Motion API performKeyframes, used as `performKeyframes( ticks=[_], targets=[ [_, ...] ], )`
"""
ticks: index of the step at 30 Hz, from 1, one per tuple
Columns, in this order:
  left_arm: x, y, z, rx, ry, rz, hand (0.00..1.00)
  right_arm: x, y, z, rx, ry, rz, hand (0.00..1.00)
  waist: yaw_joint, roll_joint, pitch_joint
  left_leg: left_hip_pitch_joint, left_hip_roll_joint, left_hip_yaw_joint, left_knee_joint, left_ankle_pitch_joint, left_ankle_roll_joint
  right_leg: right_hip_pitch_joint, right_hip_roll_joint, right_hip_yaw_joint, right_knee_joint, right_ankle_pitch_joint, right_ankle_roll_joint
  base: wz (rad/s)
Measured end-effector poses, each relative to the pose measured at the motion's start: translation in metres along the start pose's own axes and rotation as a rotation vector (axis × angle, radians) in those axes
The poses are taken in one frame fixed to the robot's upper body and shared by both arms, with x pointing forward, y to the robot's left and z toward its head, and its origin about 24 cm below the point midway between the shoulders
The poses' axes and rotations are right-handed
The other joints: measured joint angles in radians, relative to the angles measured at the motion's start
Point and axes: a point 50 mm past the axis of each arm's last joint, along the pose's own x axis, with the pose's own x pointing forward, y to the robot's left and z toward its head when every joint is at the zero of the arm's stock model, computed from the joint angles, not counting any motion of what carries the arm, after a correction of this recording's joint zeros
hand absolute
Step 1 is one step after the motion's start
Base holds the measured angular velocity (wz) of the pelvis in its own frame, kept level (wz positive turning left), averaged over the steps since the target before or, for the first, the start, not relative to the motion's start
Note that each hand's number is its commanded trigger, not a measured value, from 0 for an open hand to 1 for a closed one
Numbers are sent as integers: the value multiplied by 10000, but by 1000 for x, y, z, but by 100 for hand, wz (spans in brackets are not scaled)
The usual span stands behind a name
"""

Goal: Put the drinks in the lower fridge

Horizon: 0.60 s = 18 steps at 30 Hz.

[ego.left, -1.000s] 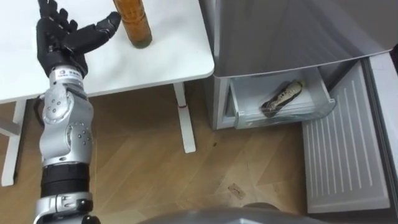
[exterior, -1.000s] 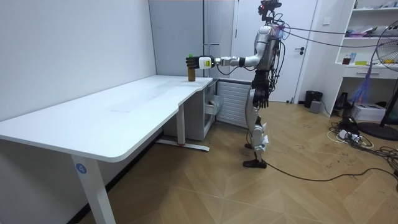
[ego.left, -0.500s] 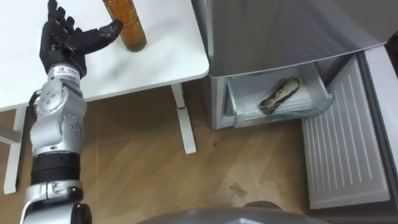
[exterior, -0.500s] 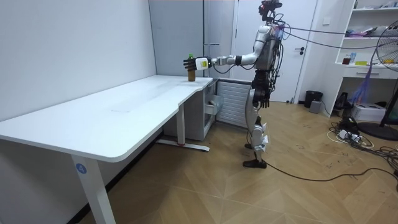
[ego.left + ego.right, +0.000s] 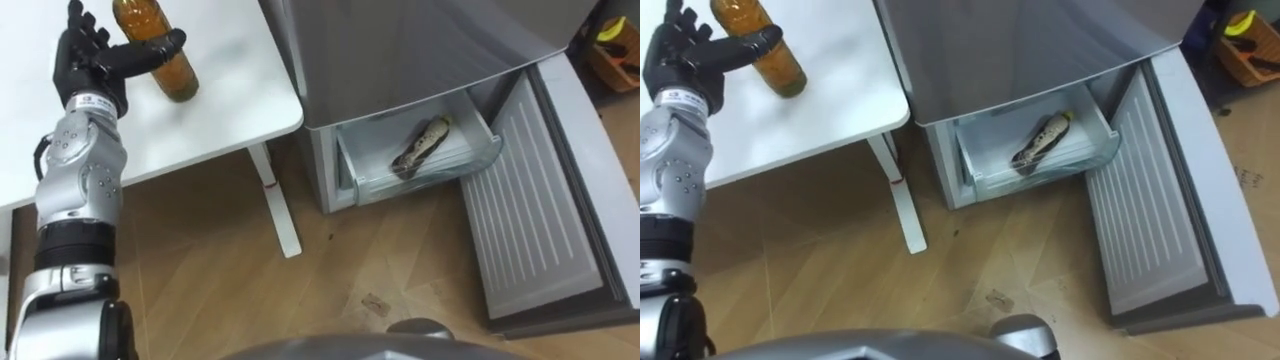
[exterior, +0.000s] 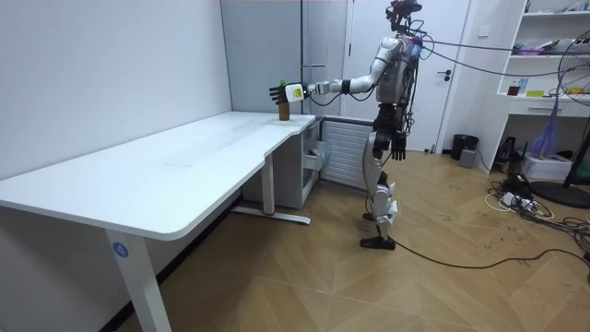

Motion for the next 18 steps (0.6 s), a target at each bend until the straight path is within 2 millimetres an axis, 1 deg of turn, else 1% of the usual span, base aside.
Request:
performKeyframes(
  ticks=[2, 4, 13, 18],
  targets=[
    [0, 0, 0, 0, 0, 10, 0, 0, 0, -1, 1, 0, -9, 0, 1, -32, 10, -11, -1, 4, 1, -1, -1, -31, 1, 23, 24, 0, 0, -4],
    [1, -2, 3, -26, -78, -7, 0, 0, -1, 1, -40, -91, -62, 0, -18, -59, -3, -145, -4, 16, 35, -1, -1, -199, 2, 53, 100, 0, 0, -4],
    [13, -11, 12, -184, -179, -84, 0, 0, -2, -3, -75, 50, -264, 0, -28, -75, -9, -152, -5, 36, 64, 1, 1, -282, 5, 123, 114, 0, 0, -2],
    [13, -11, 11, -178, -108, -41, 0, 0, -2, -10, -73, 191, -284, 0, -28, -86, -11, -148, -6, 77, 103, 1, 2, -288, 6, 165, 114, 0, 0, -3]
  ],
)
